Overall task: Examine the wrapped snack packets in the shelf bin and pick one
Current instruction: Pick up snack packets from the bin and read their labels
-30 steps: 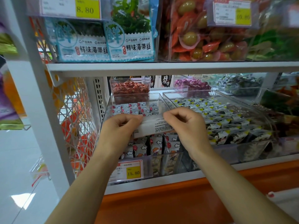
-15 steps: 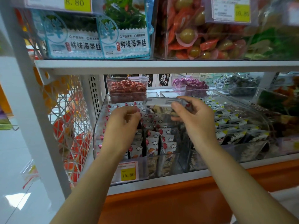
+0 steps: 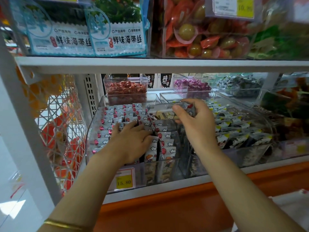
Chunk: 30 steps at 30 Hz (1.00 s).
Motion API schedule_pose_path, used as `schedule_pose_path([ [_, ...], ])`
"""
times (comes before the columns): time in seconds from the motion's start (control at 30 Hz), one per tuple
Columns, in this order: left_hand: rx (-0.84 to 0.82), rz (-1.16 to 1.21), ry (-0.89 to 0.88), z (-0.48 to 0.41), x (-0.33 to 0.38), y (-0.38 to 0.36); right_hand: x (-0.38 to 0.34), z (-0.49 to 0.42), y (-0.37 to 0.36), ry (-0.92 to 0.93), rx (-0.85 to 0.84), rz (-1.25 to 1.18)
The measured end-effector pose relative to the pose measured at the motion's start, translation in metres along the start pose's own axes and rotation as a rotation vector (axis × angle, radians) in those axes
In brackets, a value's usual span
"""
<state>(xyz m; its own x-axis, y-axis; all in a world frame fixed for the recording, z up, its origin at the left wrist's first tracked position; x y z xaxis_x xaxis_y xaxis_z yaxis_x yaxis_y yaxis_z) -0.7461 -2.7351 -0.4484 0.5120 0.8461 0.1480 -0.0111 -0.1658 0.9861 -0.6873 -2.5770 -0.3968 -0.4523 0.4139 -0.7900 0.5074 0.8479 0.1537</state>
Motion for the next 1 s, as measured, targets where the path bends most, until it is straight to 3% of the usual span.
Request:
schedule_pose_path([
  [0.3, 0.066, 0.102, -0.042, 0.017, 0.003, 0.014, 0.0, -0.003, -0.007, 0.111, -0.057, 0.227],
  [0.43, 0.08, 0.138, -0.045, 0.024, 0.0, 0.016, -0.012, -0.009, -0.032, 0.219, -0.21, 0.355],
  [0.73, 0.211, 0.229, -0.046, 0.03, -0.001, 0.022, 0.003, -0.016, -0.081, 0.274, -0.66, 0.977],
  [0.9, 0.273, 0.266, -0.002, 0.032, -0.004, 0.027, 0.007, -0.013, -0.084, 0.309, -0.791, 1.161],
  [1.0, 0.307, 0.249, 0.01, 0.033, -0.002, 0.029, 0.005, -0.014, -0.083, 0.295, -0.794, 1.153],
])
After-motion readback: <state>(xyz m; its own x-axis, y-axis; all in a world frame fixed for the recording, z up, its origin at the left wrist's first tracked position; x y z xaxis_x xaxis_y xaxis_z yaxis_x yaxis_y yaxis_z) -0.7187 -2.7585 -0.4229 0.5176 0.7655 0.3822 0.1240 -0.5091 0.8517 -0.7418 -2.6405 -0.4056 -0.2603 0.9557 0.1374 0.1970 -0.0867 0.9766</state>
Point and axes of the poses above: each hand's wrist, its own z-axis away from the middle knuckle, its own y-axis out of the back of the hand, x = y × z, the point moved 5 cm from there along -z, towards the middle knuckle, and after that the axes turned 3 degrees about -x, right-handed, at the moved point
